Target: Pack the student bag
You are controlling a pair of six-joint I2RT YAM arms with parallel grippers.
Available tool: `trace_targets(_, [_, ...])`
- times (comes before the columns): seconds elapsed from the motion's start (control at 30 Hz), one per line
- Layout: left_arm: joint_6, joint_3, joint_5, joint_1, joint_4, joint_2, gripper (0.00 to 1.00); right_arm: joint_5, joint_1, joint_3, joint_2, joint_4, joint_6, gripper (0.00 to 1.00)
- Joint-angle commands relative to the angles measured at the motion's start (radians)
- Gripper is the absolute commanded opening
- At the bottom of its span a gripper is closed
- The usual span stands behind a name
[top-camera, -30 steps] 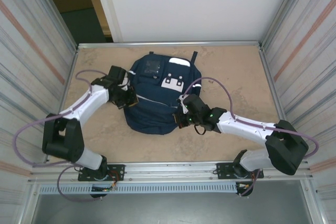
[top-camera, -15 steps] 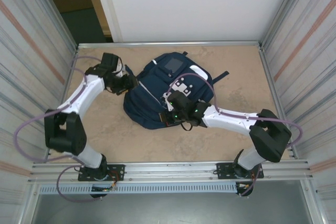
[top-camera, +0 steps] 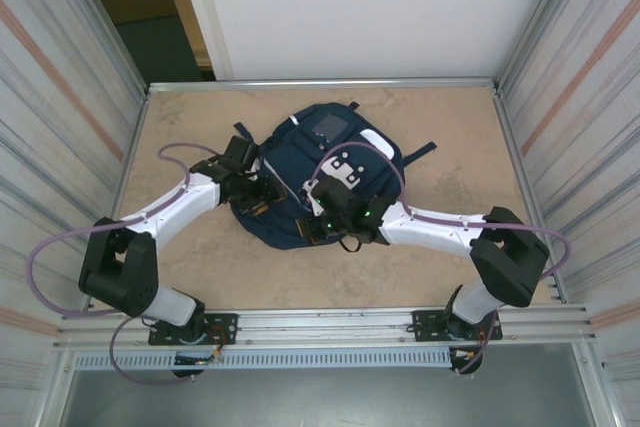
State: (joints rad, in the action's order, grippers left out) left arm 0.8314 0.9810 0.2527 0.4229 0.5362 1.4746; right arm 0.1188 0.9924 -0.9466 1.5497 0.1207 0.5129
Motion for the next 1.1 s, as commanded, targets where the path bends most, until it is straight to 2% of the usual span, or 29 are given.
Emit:
trace_targets(0.0, [0.029,-0.005,-0.055,0.004,-0.066,0.014,0.23,0.023,0.029,-0.017,-0.010,-0.003,0.003,0.00])
trace_targets(0.13, [-0.019,-0.013,-0.079,0.003,-0.045,-0.013,0.02,-0.003,0.008,0.001,-0.032,0.073,-0.062,0.00])
trace_targets(0.17, [-0.035,-0.019,-0.079,0.004,-0.043,-0.017,0.00,-0.013,0.001,0.008,-0.044,0.094,-0.087,0.00])
trace_targets(0.43, [-0.169,-0.001,-0.004,-0.038,0.033,-0.007,0.00,-0.087,-0.105,0.104,-0.104,0.165,-0.207,0.00])
trace_targets(0.63, [-0.270,0.009,0.022,-0.045,0.037,0.003,0.00,-0.102,-0.200,0.138,-0.074,0.110,-0.209,0.00])
trace_targets(0.73, [-0.283,-0.010,0.081,-0.039,-0.011,-0.008,0.00,-0.101,-0.220,0.144,-0.057,0.077,-0.180,0.00])
trace_targets(0.87, [-0.301,-0.046,0.055,-0.029,-0.045,-0.062,0.00,-0.099,-0.223,0.126,-0.066,0.123,-0.159,0.00])
trace_targets(0.9, [-0.306,-0.050,0.057,-0.028,-0.051,-0.075,0.00,-0.088,-0.221,0.132,-0.083,0.120,-0.157,0.08])
trace_targets(0.93, [-0.317,-0.048,0.063,-0.029,-0.057,-0.091,0.09,-0.080,-0.222,0.151,-0.108,0.109,-0.156,0.20])
trace_targets(0.97, [-0.322,-0.045,0.055,-0.027,-0.057,-0.111,0.27,-0.081,-0.222,0.168,-0.141,0.096,-0.153,0.31])
trace_targets(1.03, [-0.328,-0.045,-0.017,-0.014,-0.054,-0.169,0.59,-0.076,-0.232,0.188,-0.213,0.095,-0.159,0.42])
trace_targets(1.07, [-0.336,-0.055,-0.087,0.003,-0.064,-0.216,0.98,-0.049,-0.246,0.192,-0.258,0.101,-0.167,0.53])
